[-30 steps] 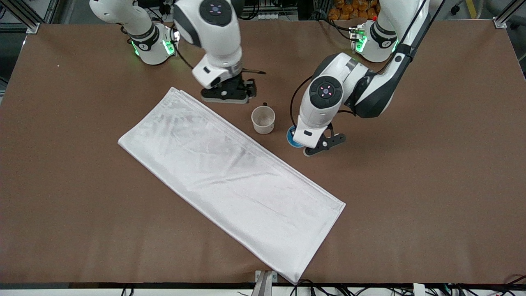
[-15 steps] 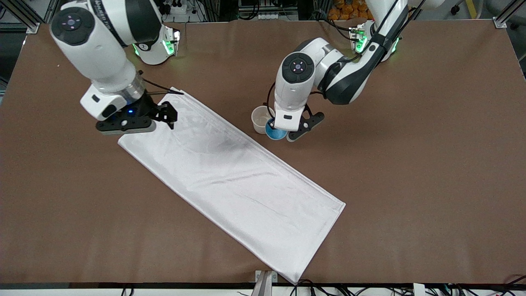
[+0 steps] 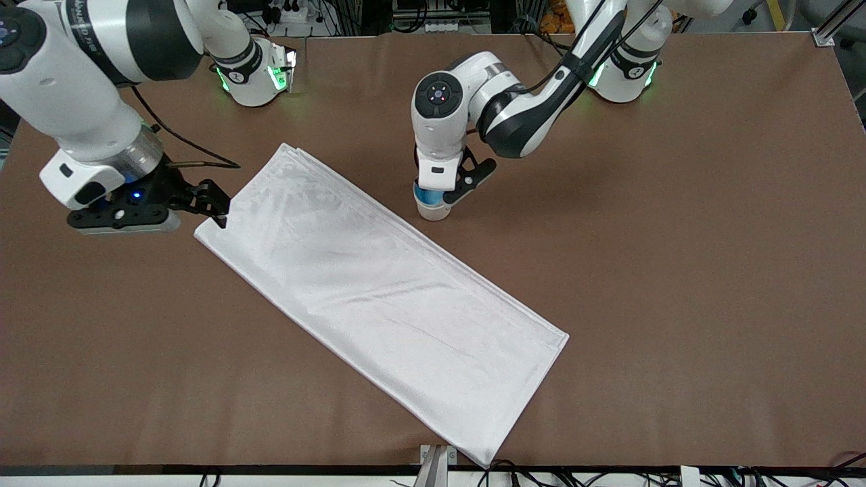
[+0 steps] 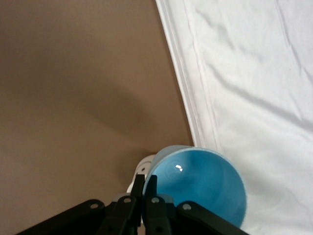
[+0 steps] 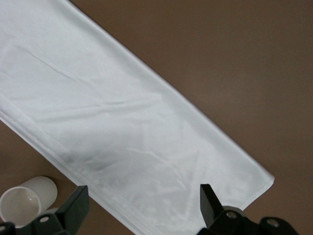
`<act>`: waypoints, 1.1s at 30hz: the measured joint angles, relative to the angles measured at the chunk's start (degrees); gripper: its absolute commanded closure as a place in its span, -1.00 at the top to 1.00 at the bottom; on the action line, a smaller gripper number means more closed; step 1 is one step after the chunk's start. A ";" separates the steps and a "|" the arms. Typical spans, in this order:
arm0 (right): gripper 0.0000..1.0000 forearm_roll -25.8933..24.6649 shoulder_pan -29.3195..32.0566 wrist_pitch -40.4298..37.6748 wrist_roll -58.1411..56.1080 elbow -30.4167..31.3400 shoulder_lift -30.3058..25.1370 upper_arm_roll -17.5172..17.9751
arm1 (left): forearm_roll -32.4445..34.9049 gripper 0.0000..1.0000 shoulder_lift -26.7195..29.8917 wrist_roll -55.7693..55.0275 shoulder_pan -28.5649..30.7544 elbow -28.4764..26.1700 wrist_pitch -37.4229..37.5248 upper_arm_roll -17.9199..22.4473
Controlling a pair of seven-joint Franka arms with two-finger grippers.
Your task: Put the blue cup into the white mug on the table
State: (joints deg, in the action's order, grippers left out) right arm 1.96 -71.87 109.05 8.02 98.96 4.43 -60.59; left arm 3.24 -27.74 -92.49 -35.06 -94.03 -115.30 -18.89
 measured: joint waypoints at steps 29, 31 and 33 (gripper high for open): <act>1.00 0.01 23.29 -3.54 -4.14 -5.37 0.54 15.18 | 0.47 0.39 -2.66 -2.28 -1.22 -3.57 -4.75 0.38; 1.00 0.00 29.37 -3.55 -4.55 -5.87 0.63 20.69 | 0.55 1.00 -2.95 -2.25 -1.18 -3.59 -4.89 0.39; 1.00 -0.01 35.83 -3.56 -5.36 -6.18 0.68 26.70 | 0.66 1.00 -3.13 -2.03 -1.10 -3.59 -4.95 0.39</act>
State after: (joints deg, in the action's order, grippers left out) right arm 1.95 -36.04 105.49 2.65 92.78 5.11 -33.89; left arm 3.90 -30.87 -94.52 -36.17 -97.62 -120.25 -18.50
